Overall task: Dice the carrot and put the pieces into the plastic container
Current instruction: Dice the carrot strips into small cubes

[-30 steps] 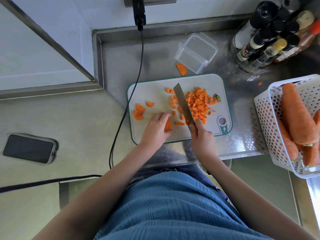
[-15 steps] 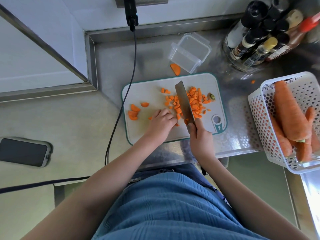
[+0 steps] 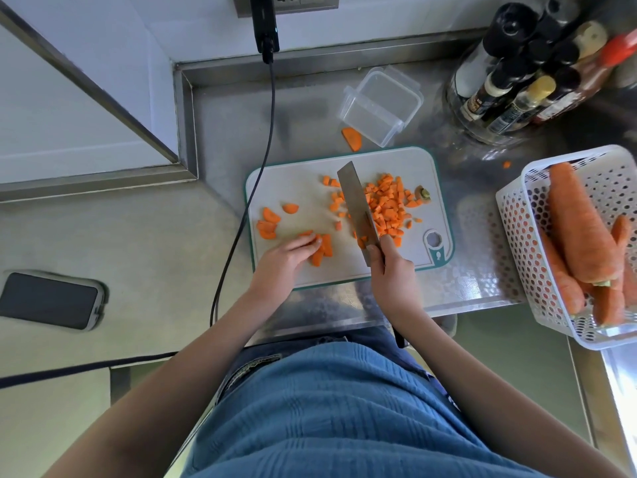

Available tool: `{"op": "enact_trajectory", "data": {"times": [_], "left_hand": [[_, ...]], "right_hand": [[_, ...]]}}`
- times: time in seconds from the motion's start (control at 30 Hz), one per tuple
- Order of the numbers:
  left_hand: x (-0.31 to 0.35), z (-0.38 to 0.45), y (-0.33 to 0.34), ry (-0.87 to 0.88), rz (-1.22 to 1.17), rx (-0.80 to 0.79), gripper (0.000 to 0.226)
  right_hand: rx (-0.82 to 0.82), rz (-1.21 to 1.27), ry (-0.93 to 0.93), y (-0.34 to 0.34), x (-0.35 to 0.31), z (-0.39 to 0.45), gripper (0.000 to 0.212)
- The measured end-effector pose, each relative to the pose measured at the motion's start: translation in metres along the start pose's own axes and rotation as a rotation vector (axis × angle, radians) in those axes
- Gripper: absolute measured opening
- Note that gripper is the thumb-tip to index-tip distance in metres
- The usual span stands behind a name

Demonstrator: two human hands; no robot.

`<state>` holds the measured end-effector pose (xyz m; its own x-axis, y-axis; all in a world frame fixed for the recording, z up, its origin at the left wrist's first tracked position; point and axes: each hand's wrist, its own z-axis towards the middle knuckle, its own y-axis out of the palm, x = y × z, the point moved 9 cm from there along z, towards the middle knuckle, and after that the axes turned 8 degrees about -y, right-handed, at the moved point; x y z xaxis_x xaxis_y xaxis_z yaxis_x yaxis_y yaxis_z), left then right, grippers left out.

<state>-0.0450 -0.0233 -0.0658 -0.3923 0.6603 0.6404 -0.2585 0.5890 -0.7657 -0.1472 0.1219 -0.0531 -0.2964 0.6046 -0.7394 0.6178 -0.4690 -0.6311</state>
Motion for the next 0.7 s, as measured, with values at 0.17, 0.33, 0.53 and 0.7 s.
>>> {"op": "enact_trajectory", "data": {"times": [0.17, 0.33, 0.53, 0.7], "left_hand": [[-0.001, -0.004, 0.000, -0.060, -0.005, -0.008, 0.063], [-0.004, 0.010, 0.018, -0.149, 0.030, -0.237, 0.078], [-0.001, 0.017, 0.006, -0.170, -0.060, -0.100, 0.055], [-0.003, 0.018, 0.005, -0.249, -0.147, -0.049, 0.057]], "right_hand": [[-0.029, 0.004, 0.009, 0.012, -0.002, -0.001, 0.016], [-0.080, 0.003, 0.023, 0.028, -0.007, 0.001, 0.015], [-0.113, -0.004, 0.050, 0.036, -0.008, 0.006, 0.012], [-0.138, -0.033, 0.056, 0.040, -0.009, 0.007, 0.018]]}}
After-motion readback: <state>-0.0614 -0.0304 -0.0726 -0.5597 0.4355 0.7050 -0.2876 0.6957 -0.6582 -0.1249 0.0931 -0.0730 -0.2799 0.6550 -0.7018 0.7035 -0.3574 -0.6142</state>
